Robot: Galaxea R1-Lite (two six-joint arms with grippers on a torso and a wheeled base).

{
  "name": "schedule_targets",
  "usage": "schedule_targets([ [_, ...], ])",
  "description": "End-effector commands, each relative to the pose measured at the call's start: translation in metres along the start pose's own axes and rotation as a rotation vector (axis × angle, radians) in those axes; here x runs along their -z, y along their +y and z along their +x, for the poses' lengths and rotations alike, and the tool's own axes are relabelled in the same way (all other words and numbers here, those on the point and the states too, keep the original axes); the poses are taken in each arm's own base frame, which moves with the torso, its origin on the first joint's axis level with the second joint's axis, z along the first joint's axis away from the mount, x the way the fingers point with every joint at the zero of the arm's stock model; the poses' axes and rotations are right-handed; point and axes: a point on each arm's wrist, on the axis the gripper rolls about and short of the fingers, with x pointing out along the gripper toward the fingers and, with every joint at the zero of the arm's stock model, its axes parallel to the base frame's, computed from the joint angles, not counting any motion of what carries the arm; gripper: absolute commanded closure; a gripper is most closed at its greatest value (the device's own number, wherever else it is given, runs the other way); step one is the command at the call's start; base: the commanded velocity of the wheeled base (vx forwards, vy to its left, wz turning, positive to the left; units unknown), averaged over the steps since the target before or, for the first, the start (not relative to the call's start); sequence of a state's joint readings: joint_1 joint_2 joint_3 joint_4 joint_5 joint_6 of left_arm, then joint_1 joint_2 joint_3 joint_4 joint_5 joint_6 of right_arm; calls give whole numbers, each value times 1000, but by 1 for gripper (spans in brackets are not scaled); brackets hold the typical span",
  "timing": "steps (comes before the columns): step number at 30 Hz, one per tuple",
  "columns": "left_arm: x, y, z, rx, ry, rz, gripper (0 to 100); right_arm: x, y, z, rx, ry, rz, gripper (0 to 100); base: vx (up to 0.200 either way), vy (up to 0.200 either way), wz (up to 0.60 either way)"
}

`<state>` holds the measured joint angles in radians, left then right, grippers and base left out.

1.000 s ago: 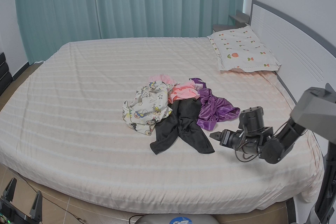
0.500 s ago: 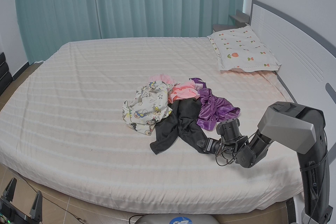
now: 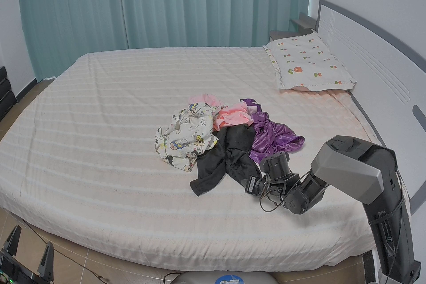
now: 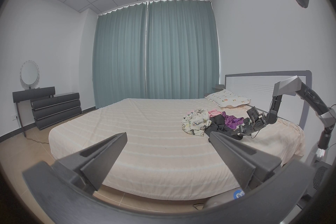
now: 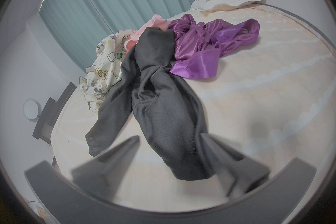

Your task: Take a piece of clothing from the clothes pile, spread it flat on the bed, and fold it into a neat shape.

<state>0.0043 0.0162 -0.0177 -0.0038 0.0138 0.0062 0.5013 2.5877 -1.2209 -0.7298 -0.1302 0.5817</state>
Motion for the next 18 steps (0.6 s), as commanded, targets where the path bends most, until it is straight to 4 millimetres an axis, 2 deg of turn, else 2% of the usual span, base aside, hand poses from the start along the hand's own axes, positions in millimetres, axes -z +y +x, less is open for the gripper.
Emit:
schedule_targets([
  [1,5,0,1,-2,16,-1,0,-3,-1,-4,-1,-8,14,100,0,0,0],
  [3,5,0,1,-2,16,-4,0,-5,-2,-7,-3,-13,33,100,0,0,0],
  [4,5,0,1,0,15,-4,0,-8,-6,-20,3,-12,97,100,0,0,0],
  [7,5,0,1,0,15,-3,0,-2,-11,-37,6,10,144,100,0,0,0],
  [11,5,0,1,3,15,-1,0,-2,-13,-44,-6,-13,156,100,0,0,0],
  [14,5,0,1,1,10,8,0,-10,-9,-50,-27,-32,163,100,0,0,0],
  [18,5,0,1,4,8,28,0,-7,-11,-53,-27,-38,171,100,0,0,0],
])
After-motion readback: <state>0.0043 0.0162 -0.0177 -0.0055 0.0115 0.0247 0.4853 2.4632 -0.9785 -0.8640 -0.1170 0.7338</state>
